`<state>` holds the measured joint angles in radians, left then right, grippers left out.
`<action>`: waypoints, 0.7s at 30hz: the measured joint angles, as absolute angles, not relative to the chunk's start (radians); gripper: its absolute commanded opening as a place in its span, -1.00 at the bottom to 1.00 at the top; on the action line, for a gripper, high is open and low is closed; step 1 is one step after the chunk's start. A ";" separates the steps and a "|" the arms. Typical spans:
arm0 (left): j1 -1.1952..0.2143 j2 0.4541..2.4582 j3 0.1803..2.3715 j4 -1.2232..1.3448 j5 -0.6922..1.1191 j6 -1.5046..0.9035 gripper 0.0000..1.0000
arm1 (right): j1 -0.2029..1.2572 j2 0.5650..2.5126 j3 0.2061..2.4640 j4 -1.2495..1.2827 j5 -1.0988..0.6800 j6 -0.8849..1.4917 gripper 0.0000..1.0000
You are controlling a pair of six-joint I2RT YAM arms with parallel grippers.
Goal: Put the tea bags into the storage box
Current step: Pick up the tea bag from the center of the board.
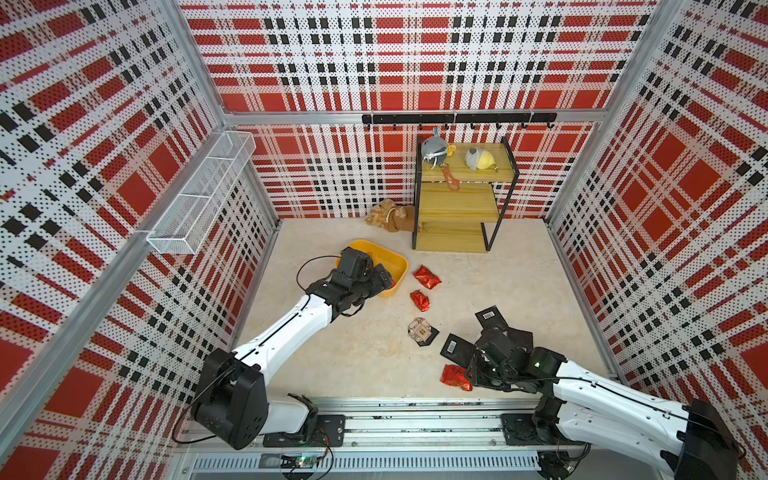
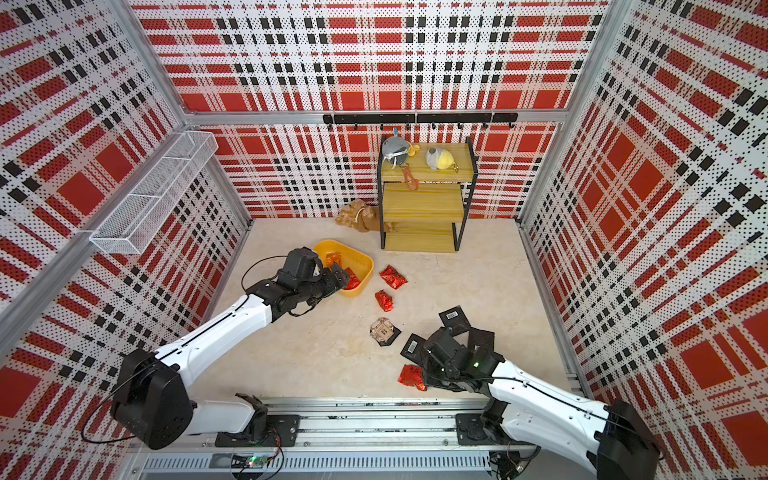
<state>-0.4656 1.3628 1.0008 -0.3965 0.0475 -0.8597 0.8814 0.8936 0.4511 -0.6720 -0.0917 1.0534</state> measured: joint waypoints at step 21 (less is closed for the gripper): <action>-0.450 1.295 0.947 -0.386 0.052 -0.862 0.77 | 0.881 0.893 0.532 -0.663 -0.070 1.048 -1.00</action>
<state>-0.4496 1.2953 0.9470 -0.3859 0.0517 -0.8616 0.8814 0.8932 0.5323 -0.6628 -0.0704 1.0481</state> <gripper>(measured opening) 0.882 0.040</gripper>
